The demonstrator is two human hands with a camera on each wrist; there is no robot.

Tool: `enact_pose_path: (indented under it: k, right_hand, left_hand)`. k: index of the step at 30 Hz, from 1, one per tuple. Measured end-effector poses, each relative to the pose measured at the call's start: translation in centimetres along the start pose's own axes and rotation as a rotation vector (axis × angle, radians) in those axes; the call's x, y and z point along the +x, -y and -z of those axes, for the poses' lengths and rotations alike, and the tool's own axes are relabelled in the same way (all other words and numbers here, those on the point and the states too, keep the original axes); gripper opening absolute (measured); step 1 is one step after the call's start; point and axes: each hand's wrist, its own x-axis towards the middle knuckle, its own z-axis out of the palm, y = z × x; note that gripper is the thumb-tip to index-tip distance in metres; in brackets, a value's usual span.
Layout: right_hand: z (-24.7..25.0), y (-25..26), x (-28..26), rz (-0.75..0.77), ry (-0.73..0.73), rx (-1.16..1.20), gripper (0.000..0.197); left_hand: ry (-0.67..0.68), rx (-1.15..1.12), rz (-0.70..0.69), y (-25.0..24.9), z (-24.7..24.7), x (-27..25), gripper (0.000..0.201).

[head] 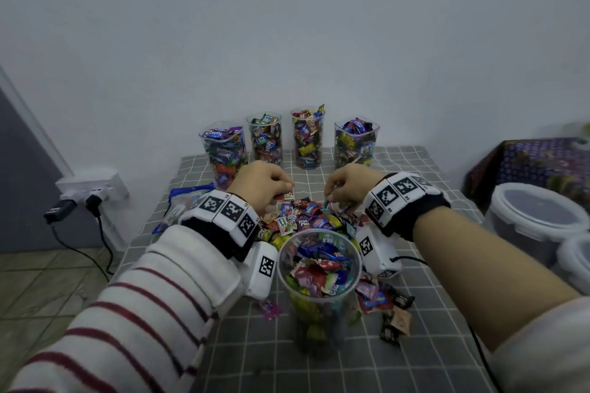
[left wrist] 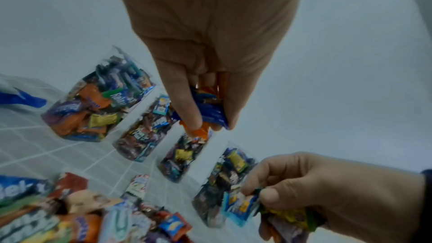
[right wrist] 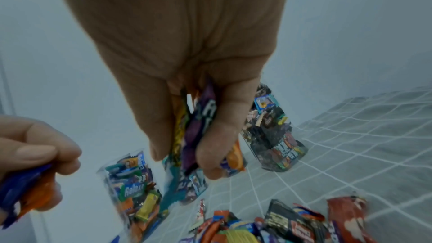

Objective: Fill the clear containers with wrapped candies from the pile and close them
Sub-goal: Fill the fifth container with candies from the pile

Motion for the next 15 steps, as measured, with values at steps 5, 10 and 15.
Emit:
enact_pose_path:
  k: [5,10,15]
  right_hand:
    - [1.0,0.2,-2.1,0.051,-0.039,0.094,0.006]
    - [1.9,1.0,-4.8,0.093,-0.062,0.200,0.004]
    - [3.0,2.4,-8.2,0.202,-0.101,0.236,0.005]
  left_hand:
    - [-0.051,-0.112,-0.117,-1.4,1.0,-2.5,0.012]
    - [-0.059,-0.191,-0.164,-2.0,1.5,-4.6,0.018]
    - [-0.082,-0.279,-0.179,-2.1,1.7,-6.2,0.020]
